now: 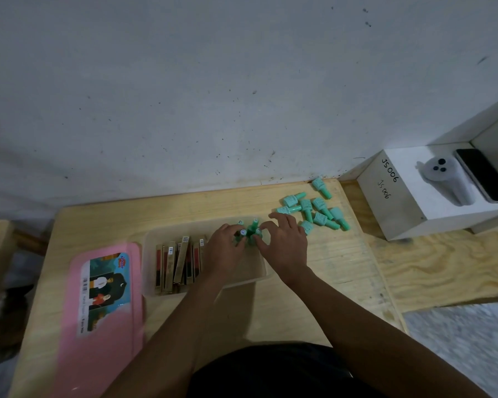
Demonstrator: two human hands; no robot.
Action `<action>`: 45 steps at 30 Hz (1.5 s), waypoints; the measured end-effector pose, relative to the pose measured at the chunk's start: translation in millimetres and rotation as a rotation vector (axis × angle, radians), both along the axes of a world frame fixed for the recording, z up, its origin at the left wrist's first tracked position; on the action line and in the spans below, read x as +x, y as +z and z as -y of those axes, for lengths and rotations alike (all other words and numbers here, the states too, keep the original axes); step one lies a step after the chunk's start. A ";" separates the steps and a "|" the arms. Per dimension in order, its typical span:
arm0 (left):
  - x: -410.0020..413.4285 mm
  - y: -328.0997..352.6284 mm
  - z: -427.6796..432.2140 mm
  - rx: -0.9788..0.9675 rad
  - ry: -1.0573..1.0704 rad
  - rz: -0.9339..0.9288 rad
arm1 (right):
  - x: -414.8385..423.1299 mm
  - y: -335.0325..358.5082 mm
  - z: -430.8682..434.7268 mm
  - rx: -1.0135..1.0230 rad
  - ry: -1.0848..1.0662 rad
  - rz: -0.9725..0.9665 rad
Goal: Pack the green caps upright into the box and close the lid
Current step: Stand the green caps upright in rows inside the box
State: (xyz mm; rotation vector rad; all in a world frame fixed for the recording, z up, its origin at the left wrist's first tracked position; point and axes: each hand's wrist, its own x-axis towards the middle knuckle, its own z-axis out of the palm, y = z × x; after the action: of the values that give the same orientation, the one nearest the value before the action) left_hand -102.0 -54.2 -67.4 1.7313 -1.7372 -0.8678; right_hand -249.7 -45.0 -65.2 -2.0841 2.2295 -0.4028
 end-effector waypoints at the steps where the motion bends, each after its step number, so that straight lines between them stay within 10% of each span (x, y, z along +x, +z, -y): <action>1: -0.1 0.4 -0.6 -0.004 0.007 -0.004 | -1.3 0.7 -0.9 -0.009 0.002 0.011; 9: -11.4 24.6 3.7 -0.244 0.015 0.038 | -47.6 14.2 -26.6 -0.068 -0.169 0.158; 16: -62.1 42.9 29.5 -0.370 -0.110 0.051 | -120.4 7.8 -48.7 0.369 -0.261 0.124; 30: -132.1 3.6 105.8 0.107 -0.476 0.747 | -120.5 0.6 20.5 0.363 0.274 -0.085; 45: -134.5 2.7 114.4 0.273 -0.394 0.370 | -122.7 -15.1 35.9 0.358 0.166 -0.019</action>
State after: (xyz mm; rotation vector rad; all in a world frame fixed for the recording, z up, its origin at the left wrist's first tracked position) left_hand -236.5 -168.6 -64.7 1.8402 -2.3547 -1.0394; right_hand -372.4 -80.9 -80.2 -2.0591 1.9407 0.0268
